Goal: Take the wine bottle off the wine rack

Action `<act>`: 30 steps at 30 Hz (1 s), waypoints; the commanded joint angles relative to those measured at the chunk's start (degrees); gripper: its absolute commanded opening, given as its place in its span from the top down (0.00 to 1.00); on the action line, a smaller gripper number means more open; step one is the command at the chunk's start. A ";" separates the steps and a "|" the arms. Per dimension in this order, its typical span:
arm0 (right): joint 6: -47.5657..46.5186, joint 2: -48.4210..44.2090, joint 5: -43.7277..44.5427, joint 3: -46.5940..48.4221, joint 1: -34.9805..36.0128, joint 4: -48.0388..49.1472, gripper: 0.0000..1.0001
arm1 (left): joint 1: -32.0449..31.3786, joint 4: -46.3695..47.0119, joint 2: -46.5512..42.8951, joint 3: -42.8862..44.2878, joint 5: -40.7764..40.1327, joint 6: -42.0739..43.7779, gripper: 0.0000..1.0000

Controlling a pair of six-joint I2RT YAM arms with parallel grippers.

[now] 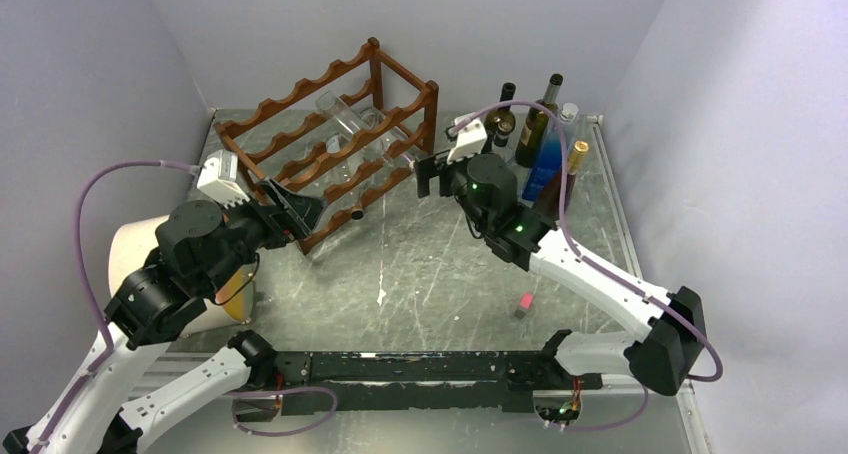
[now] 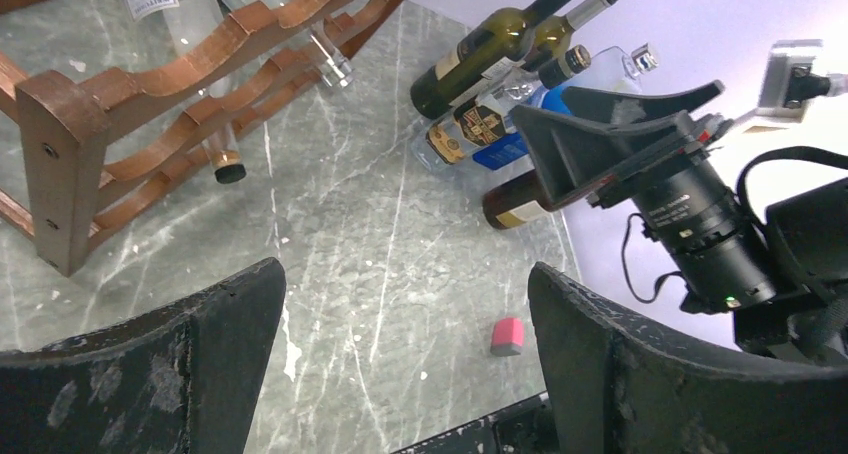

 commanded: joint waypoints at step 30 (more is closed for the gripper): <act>3.51 39.60 -41.18 22.10 -10.72 6.10 0.32 | 0.13 -2.02 2.76 1.43 -0.57 -0.85 0.06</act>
